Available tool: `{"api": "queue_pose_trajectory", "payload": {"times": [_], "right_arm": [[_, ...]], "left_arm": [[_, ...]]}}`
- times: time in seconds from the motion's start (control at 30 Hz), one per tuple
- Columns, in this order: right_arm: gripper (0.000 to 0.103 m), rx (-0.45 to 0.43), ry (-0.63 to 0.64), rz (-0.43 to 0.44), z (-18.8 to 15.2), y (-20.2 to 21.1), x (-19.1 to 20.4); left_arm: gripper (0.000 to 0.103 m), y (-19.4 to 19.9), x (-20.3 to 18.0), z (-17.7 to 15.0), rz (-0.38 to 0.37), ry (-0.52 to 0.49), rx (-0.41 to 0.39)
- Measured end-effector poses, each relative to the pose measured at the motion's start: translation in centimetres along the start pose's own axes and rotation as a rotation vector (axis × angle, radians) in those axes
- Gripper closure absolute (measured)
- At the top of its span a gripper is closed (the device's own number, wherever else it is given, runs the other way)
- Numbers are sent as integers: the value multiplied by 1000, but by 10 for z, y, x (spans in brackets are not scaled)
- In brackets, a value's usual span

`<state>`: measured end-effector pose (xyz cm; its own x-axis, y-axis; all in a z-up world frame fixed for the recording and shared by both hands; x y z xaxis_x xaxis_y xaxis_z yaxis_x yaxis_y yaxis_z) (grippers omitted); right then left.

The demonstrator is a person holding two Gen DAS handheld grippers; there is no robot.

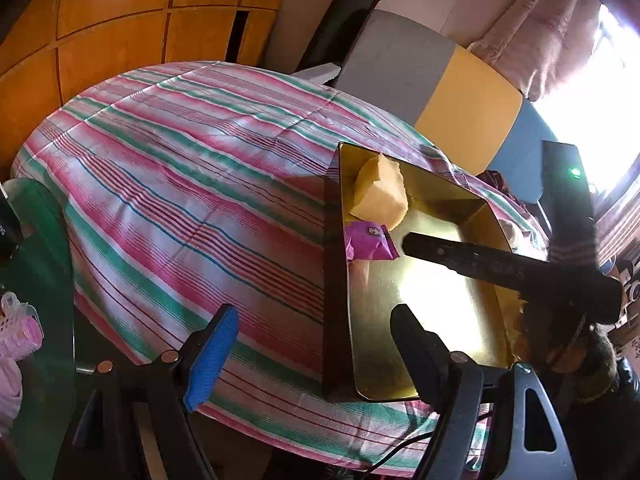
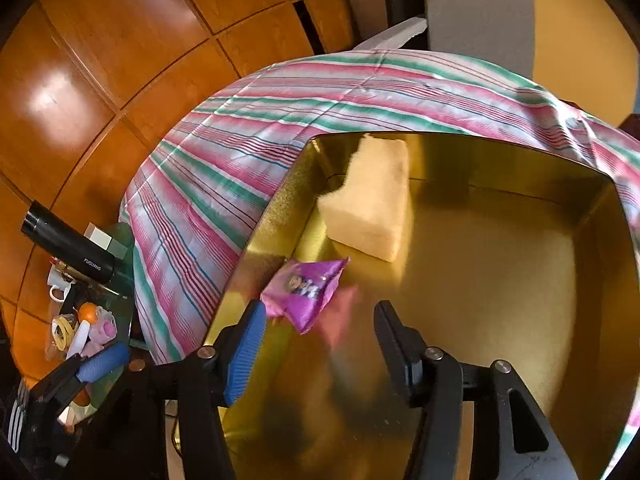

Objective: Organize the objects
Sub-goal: 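Release the purple candy packet into the tray beside the sponge with the right gripper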

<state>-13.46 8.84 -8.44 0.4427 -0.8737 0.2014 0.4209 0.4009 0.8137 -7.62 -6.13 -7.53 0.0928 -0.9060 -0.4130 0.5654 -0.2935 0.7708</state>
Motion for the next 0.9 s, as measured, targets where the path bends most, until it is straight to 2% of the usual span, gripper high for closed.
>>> {"api": "queue_pose_trajectory", "payload": {"times": [0.1, 0.3, 0.63, 0.73, 0.9], "right_arm": [[45, -35, 18, -45, -6, 18, 1], [29, -126, 52, -136, -16, 61, -1], [26, -218, -4, -254, -58, 133, -39], [22, -232, -31, -283, -72, 150, -53], [21, -236, -90, -340, -104, 176, -83]], "left_arm": [[25, 4, -8, 0, 18, -42, -22], [25, 11, -30, -5, 16, -119, -41], [24, 9, -79, -25, -3, -262, -30], [25, 8, -96, -33, -19, -309, -28], [25, 2, -122, -49, -69, -373, 25]]}}
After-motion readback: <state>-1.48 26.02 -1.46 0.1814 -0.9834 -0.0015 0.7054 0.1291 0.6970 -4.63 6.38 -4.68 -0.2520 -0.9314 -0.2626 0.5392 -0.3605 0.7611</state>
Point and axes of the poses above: each gripper's, at about its wrist camera, not at the fingertips, and y roughly against the way its jaws point, x to its left, z to its top, the point moved 6 cm from there along -y, roughly the way its jaws point, and after that the axes turned 12 degrees about y, right-handed, at the moved point
